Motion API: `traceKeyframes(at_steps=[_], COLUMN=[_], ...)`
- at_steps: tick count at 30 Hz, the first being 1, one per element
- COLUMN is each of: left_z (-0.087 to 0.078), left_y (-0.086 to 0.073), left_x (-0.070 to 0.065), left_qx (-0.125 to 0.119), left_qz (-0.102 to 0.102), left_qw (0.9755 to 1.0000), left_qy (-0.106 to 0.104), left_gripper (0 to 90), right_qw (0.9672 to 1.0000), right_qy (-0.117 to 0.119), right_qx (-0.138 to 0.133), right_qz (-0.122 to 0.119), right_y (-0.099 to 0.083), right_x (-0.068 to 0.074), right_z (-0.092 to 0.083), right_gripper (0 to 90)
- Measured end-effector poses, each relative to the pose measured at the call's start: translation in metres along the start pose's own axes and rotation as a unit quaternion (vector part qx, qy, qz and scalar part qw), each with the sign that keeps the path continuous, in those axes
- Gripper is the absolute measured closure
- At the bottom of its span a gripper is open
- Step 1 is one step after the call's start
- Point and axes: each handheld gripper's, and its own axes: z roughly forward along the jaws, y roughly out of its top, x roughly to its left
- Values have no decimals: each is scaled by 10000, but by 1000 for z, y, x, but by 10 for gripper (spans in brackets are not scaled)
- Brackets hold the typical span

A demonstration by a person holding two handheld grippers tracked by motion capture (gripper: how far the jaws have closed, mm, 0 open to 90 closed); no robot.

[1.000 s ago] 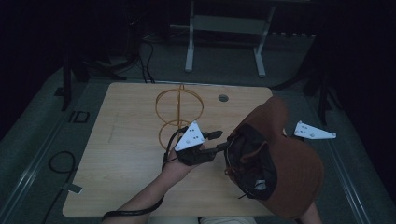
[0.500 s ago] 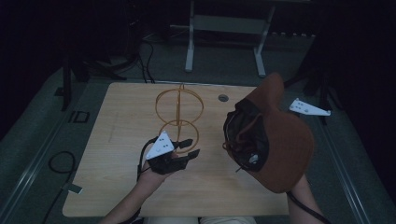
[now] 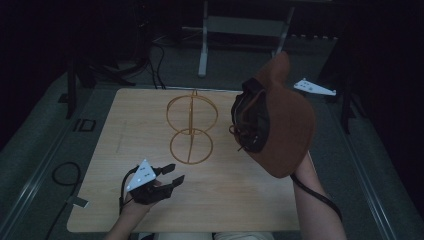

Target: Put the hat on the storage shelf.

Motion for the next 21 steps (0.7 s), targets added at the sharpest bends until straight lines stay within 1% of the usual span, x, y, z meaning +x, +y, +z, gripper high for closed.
traceKeyframes(at_steps=[1, 2, 3, 4, 5, 6, 7, 8, 10, 12, 13, 14, 15, 16, 17, 18, 21], left_z=[-4, -8, -10, -14, -16, -17, -18, -20, -24, -27, -27, -30, -31, -33, -34, -34, -36], left_y=[-4, -8, -12, -18, -22, -26, -30, -35, -42, -47, -47, -48, -48, -48, -48, -48, -49], left_x=[1, 3, 5, 8, 10, 13, 16, 17, 20, 22, 22, 25, 25, 26, 27, 28, 29], left_qx=[19, 65, 164, 221, 328, 483, 556, 562, 543, 450, 450, 430, 401, 329, 335, 322, 251], left_qz=[-3, -29, -68, -155, -213, -263, -314, -389, -480, -602, -602, -590, -575, -603, -622, -610, -651], left_qw=[10000, 9999, 9997, 9994, 9987, 9977, 9973, 9969, 9959, 9944, 9944, 9936, 9933, 9930, 9929, 9926, 9925], left_qy=[67, 121, 175, 225, 324, 393, 354, 392, 539, 738, 738, 860, 921, 962, 957, 1000, 1003], left_gripper=[438, 406, 382, 336, 249, 188, 111, 74, 73, 74, 74, 74, 74, 75, 82, 83, 101], right_qw=[10000, 9999, 9999, 9998, 9996, 9995, 9993, 9992, 9989, 9987, 9987, 9984, 9981, 9979, 9974, 9968, 9943], right_qy=[-56, -92, -124, -187, -267, -298, -342, -362, -407, -435, -435, -439, -442, -444, -457, -483, -494], right_qx=[-10, -23, -27, -35, -45, -52, -53, -71, -117, -157, -157, -175, -185, -179, -162, -107, 130], right_qz=[-64, -71, -68, -108, -97, -104, -154, -157, -202, -211, -211, -308, -377, -435, -538, -627, -940], right_y=[3, 6, 8, 11, 14, 16, 19, 21, 26, 32, 32, 38, 41, 43, 46, 48, 50], right_x=[1, 2, 2, 2, 3, 4, 5, 7, 11, 16, 16, 23, 28, 32, 38, 43, 60], right_z=[4, 7, 11, 14, 18, 22, 25, 28, 35, 43, 43, 51, 55, 59, 65, 70, 89], right_gripper=[875, 875, 875, 875, 875, 875, 875, 875, 875, 875, 875, 874, 874, 874, 874, 874, 873])
